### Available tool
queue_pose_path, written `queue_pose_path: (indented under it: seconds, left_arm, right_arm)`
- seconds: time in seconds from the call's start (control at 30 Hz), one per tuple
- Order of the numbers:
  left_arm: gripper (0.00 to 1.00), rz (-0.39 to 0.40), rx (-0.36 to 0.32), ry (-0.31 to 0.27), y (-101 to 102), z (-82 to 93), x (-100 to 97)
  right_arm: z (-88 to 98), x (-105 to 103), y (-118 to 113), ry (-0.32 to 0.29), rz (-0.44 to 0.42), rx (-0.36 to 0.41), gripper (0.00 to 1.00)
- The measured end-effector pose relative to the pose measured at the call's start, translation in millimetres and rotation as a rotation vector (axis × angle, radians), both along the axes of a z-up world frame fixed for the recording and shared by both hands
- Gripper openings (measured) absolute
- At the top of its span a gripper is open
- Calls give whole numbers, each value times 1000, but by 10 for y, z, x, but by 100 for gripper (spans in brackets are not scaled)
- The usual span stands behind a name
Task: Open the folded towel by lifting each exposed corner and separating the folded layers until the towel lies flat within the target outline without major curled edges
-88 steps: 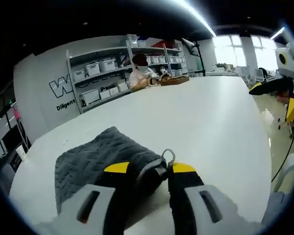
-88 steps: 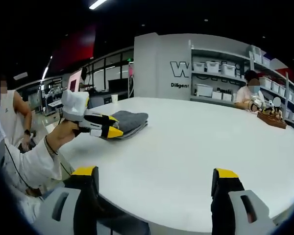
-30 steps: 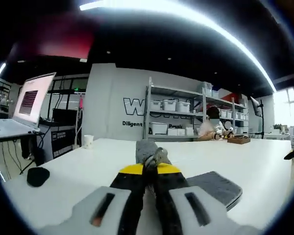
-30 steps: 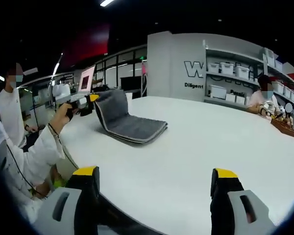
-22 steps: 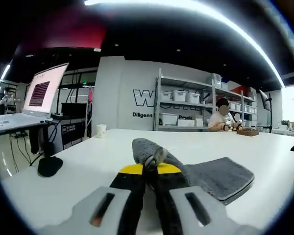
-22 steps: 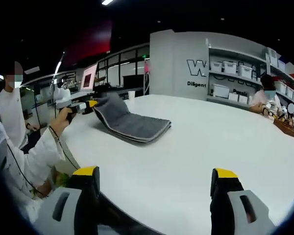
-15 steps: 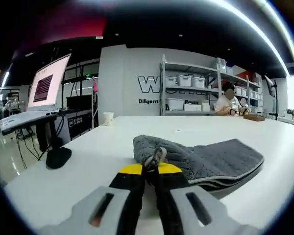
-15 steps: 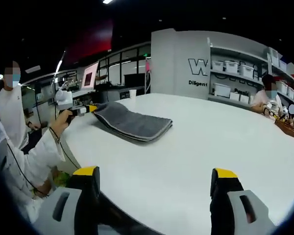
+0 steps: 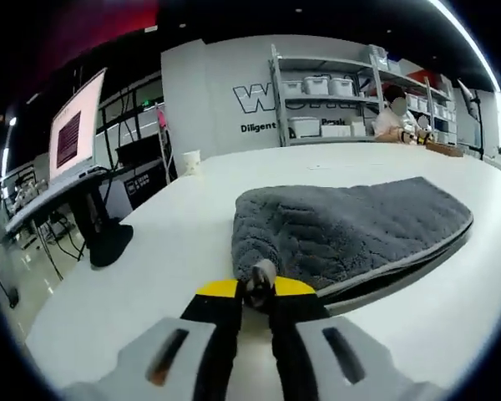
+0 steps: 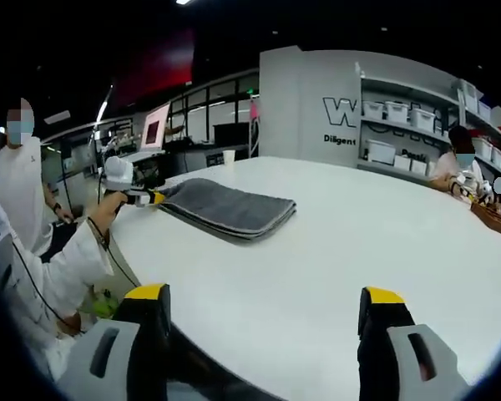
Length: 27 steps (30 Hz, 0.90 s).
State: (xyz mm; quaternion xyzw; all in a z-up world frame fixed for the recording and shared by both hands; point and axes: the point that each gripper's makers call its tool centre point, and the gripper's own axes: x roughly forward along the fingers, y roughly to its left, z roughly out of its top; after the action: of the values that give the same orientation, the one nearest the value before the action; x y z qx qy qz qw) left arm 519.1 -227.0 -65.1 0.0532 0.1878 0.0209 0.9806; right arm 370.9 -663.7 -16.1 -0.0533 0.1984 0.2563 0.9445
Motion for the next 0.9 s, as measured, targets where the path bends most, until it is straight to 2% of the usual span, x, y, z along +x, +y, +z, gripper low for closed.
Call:
queue_pose_path:
  seconds: [0.07, 0.17, 0.23, 0.37, 0.47, 0.5, 0.57, 0.67, 0.9]
  left_arm:
    - [19, 27, 21, 19, 64, -18, -22]
    - [32, 39, -7, 8, 138, 52, -68]
    - [39, 25, -27, -30, 138, 136, -79]
    - [67, 15, -36, -37, 134, 241, -164]
    - [82, -30, -65, -50, 59, 331, -212]
    - [85, -62, -108, -61, -17, 368, -229]
    - [90, -115, -138, -67, -119, 417, -275]
    - [98, -148, -159, -62, -205, 449, -352]
    - [99, -238, -160, -52, -397, 548, -565]
  right_arm:
    - [-4, -2, -3, 2, -1, -1, 93]
    - [-14, -7, -6, 3, -1, 1, 93]
    - [-19, -4, -8, 4, -2, 4, 93]
    - [-31, 8, -4, 7, -4, 5, 93]
    - [-26, 19, 20, 6, 1, 11, 93]
    - [-26, 21, 26, 7, 2, 11, 93]
    - [-30, 26, 35, 9, 4, 9, 93]
    - [-33, 32, 38, 11, 5, 11, 93]
    - [-14, 55, 30, 8, -1, 23, 93]
